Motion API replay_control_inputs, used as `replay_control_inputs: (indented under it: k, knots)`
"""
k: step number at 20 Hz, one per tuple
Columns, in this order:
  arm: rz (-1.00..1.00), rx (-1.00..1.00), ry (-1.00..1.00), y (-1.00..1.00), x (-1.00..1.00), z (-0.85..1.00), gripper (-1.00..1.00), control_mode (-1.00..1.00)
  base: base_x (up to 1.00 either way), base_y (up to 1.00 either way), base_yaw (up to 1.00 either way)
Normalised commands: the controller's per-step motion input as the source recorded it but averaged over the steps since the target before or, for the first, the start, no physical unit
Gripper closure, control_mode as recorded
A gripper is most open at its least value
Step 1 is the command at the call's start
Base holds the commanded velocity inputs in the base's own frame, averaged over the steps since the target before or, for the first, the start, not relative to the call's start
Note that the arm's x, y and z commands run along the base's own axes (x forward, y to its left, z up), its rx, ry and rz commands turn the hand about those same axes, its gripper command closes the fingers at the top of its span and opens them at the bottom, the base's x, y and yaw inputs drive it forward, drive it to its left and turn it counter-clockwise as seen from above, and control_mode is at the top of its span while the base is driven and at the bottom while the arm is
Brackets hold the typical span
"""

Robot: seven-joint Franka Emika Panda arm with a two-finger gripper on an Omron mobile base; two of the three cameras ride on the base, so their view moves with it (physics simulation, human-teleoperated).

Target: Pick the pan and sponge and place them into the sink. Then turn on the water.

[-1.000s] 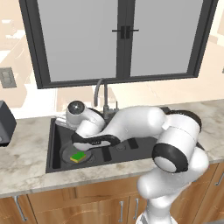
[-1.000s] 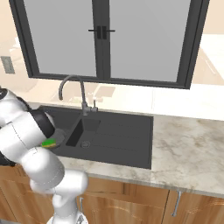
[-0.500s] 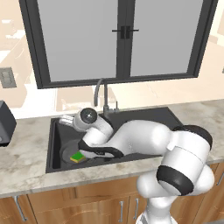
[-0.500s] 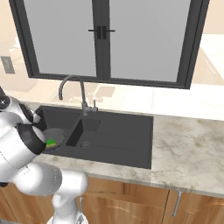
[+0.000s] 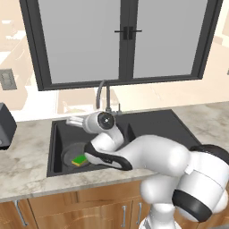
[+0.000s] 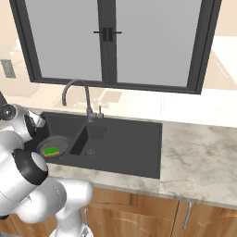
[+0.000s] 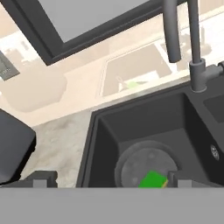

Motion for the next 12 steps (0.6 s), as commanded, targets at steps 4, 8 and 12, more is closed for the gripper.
replay_control_inputs:
  k: [4, 8, 12]
  knots:
    - [0.09, -0.02, -0.09, -0.06, -0.34, 0.49, -1.0, -1.0, 0.0, 0.0, 0.0]
    - [0.06, -0.02, -0.08, -0.06, -0.35, 0.48, -1.0, -1.0, 0.0, 0.0, 0.0]
    - [0.06, -0.01, -0.11, -0.16, -0.31, 0.29, -1.0, -1.0, 0.0, 0.0, 0.0]
